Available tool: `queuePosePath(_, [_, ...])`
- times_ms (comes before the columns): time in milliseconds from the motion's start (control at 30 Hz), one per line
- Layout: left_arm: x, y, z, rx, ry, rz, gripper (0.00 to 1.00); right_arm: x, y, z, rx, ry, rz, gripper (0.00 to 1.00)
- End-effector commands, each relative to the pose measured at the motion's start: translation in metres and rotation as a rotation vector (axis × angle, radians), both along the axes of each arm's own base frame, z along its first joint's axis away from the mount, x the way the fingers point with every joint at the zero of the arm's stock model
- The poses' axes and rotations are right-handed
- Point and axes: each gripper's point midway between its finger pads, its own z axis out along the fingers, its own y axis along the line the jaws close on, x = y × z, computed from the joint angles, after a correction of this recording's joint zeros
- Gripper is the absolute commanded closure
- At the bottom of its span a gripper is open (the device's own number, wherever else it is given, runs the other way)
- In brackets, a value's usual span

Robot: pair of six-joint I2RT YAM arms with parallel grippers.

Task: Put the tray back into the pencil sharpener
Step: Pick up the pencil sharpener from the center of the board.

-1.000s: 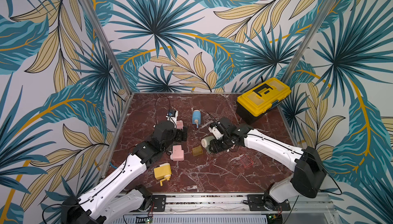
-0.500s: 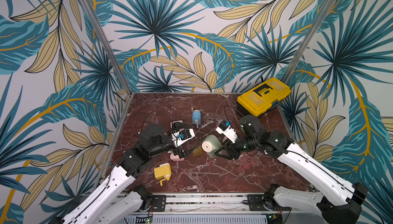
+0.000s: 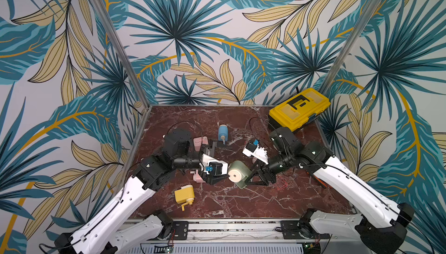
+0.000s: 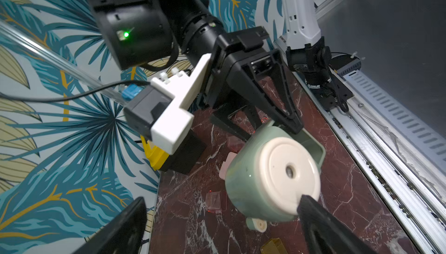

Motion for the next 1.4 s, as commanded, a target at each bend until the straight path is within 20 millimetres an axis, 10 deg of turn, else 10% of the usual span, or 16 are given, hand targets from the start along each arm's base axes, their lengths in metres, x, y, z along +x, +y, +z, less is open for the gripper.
queuePosePath(0, [-0.009, 0.004, -0.021, 0.086, -0.030, -0.036, 0.00, -0.013, 0.003, 0.010, 0.040, 0.001, 0.099, 0.75])
queuePosePath(433, [-0.014, -0.009, -0.057, 0.217, -0.134, -0.116, 0.02, -0.019, 0.011, 0.007, 0.042, 0.068, 0.210, 0.76])
queuePosePath(1133, [-0.039, -0.022, -0.078, 0.302, -0.198, -0.232, 0.46, -0.026, 0.018, 0.002, 0.070, 0.058, 0.295, 0.76])
queuePosePath(1367, [-0.039, -0.020, -0.077, 0.299, -0.169, -0.210, 0.53, -0.017, 0.020, 0.006, 0.084, -0.012, 0.257, 0.42])
